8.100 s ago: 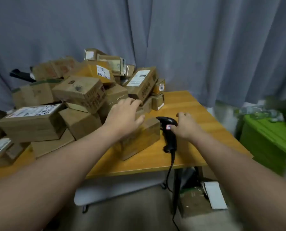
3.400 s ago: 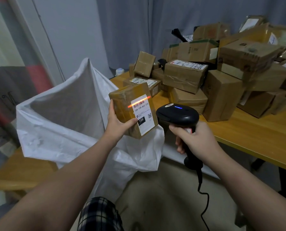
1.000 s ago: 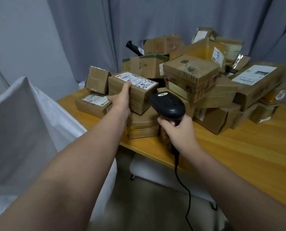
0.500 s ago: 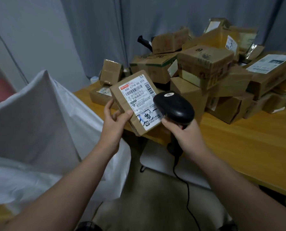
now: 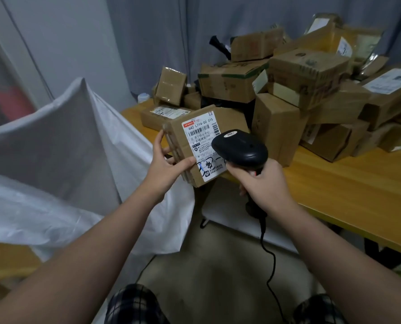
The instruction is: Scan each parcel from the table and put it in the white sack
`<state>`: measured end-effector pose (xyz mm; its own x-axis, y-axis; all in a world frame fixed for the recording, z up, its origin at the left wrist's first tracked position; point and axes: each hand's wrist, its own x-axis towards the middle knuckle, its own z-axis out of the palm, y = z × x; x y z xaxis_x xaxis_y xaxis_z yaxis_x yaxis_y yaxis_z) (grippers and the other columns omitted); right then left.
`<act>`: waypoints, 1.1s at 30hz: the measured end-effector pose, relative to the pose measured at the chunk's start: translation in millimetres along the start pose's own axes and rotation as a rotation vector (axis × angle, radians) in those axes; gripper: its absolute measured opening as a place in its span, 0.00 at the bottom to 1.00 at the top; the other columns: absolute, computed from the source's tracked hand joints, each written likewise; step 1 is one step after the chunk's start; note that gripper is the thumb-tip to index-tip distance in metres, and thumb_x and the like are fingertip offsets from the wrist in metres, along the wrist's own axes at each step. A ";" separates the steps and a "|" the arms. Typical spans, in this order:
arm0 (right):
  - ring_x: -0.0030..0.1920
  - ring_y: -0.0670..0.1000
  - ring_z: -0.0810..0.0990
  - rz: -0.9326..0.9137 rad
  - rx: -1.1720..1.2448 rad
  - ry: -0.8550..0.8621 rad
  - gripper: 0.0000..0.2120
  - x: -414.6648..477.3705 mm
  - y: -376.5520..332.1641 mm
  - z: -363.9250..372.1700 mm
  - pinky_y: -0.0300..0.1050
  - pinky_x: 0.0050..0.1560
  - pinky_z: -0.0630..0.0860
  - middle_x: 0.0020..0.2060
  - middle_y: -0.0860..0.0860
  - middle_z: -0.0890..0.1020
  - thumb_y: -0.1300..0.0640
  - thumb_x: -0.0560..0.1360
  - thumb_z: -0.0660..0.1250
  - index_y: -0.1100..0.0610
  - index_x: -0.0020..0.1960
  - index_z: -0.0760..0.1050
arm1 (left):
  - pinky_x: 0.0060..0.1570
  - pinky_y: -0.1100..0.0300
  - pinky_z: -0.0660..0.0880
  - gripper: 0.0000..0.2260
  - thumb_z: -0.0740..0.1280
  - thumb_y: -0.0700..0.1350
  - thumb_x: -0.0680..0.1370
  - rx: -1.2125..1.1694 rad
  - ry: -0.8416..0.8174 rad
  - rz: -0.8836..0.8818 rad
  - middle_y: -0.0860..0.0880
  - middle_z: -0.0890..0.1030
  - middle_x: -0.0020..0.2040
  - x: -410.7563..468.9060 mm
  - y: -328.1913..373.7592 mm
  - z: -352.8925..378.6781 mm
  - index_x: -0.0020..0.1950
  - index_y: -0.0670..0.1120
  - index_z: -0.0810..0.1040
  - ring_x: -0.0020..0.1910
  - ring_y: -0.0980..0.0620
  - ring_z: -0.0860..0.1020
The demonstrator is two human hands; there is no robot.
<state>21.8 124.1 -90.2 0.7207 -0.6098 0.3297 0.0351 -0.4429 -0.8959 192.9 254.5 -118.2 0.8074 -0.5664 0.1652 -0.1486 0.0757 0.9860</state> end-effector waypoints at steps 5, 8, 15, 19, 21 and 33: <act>0.24 0.40 0.76 0.028 -0.004 -0.012 0.12 -11.7 -13.0 9.0 0.37 0.30 0.72 0.20 0.42 0.76 0.54 0.72 0.73 0.50 0.32 0.74 | 0.53 0.58 0.78 0.45 0.75 0.40 0.71 0.027 0.014 0.031 0.46 0.71 0.68 -1.7 -1.1 1.3 0.77 0.57 0.50 0.59 0.49 0.79; 0.22 0.42 0.75 0.056 0.041 -0.019 0.11 -16.7 -16.2 8.2 0.36 0.26 0.72 0.20 0.44 0.76 0.55 0.73 0.73 0.53 0.34 0.75 | 0.52 0.60 0.77 0.45 0.75 0.42 0.71 0.049 0.007 0.033 0.46 0.70 0.69 -2.3 -0.7 0.8 0.77 0.57 0.49 0.61 0.49 0.77; 0.24 0.43 0.76 0.068 0.087 -0.014 0.11 -30.2 -18.5 5.8 0.39 0.27 0.75 0.21 0.46 0.76 0.55 0.72 0.73 0.54 0.34 0.75 | 0.58 0.53 0.76 0.44 0.75 0.43 0.71 0.073 0.023 0.038 0.48 0.69 0.68 -10.9 -0.1 -3.7 0.76 0.59 0.50 0.63 0.49 0.75; 0.24 0.42 0.76 0.080 0.085 -0.035 0.11 -37.9 -14.8 7.4 0.36 0.27 0.73 0.22 0.45 0.77 0.55 0.73 0.72 0.53 0.33 0.75 | 0.59 0.52 0.76 0.44 0.76 0.42 0.70 0.089 0.023 0.032 0.47 0.69 0.68 -23.4 -12.1 -13.7 0.76 0.60 0.50 0.63 0.49 0.75; 0.24 0.42 0.76 0.103 0.084 -0.050 0.12 -40.6 -11.9 10.4 0.35 0.27 0.72 0.22 0.44 0.77 0.54 0.73 0.72 0.53 0.33 0.74 | 0.59 0.52 0.76 0.44 0.76 0.43 0.70 0.109 0.034 0.013 0.48 0.69 0.68 -29.5 -19.5 -18.1 0.76 0.61 0.50 0.63 0.49 0.75; 0.24 0.47 0.76 0.184 0.075 -0.122 0.07 -47.4 -4.6 21.0 0.45 0.31 0.76 0.23 0.52 0.76 0.56 0.74 0.71 0.59 0.40 0.78 | 0.38 0.78 0.72 0.44 0.74 0.41 0.72 0.146 0.129 0.001 0.55 0.65 0.64 -27.9 -32.5 -23.9 0.77 0.56 0.48 0.62 0.56 0.69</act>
<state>2.1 168.8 -107.9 0.7977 -0.5901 0.1241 -0.0566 -0.2782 -0.9589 188.8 287.5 -154.4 0.8724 -0.4557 0.1770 -0.2233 -0.0493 0.9735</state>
